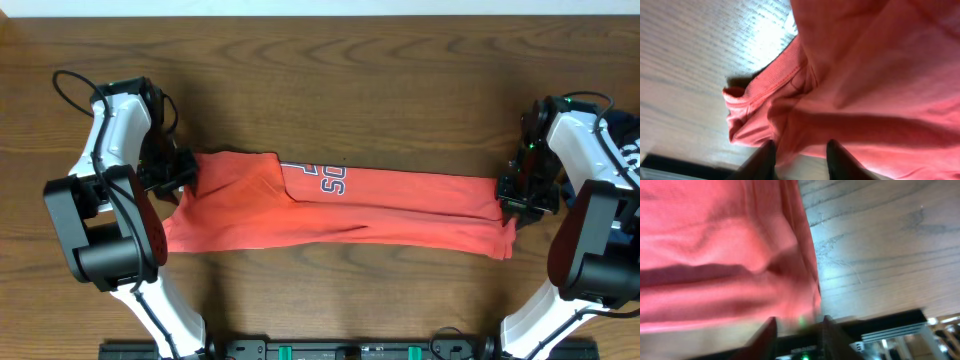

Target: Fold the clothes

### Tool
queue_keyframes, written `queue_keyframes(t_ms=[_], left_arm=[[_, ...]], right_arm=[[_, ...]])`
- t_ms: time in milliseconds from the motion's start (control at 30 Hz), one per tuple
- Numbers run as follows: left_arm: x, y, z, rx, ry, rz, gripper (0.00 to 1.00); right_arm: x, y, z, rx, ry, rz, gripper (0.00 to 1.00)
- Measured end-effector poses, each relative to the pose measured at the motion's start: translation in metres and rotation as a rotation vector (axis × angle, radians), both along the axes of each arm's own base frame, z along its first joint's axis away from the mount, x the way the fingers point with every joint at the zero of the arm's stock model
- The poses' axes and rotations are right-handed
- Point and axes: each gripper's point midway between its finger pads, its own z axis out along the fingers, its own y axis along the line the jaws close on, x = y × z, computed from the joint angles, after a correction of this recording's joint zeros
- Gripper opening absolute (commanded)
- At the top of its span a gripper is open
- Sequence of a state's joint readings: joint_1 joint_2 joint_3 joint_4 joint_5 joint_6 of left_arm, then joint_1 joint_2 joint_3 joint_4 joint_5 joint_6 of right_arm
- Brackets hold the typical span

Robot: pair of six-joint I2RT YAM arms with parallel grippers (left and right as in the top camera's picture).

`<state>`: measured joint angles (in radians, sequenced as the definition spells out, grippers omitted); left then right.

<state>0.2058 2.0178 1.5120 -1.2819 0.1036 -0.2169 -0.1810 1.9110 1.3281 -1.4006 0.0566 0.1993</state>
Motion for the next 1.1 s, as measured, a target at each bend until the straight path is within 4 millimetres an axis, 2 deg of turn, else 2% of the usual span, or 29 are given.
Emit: queue_keyframes(t_ms=[333,433,600,667,767,900,1000,1100], left_arm=[[-0.001,0.000,0.005,0.003,-0.001,-0.002,0.40],[0.007,0.002,0.019,0.019,-0.078,-0.002,0.40],[0.023,0.000,0.062,0.028,-0.268,0.003,0.40],[0.030,-0.007,0.075,-0.001,-0.335,0.002,0.40],[0.039,-0.024,0.085,-0.047,-0.393,-0.020,0.40],[0.051,-0.056,0.084,-0.090,-0.434,-0.102,0.46],[0.057,-0.081,0.079,-0.106,-0.450,-0.165,0.47],[0.060,-0.099,0.072,-0.116,-0.447,-0.197,0.46]], right_arm=[[0.003,-0.002,-0.001,-0.011,-0.014,0.009,0.40],[0.008,-0.002,-0.003,-0.006,-0.035,0.006,0.42],[0.015,0.000,-0.006,-0.001,-0.066,-0.007,0.42],[0.019,-0.001,-0.008,-0.004,-0.085,-0.016,0.42],[0.026,0.000,-0.010,-0.002,-0.112,-0.033,0.43],[0.029,0.002,-0.011,0.009,-0.128,-0.041,0.44],[0.029,0.003,-0.011,0.015,-0.129,-0.043,0.44],[0.030,0.004,-0.011,0.018,-0.130,-0.044,0.45]])
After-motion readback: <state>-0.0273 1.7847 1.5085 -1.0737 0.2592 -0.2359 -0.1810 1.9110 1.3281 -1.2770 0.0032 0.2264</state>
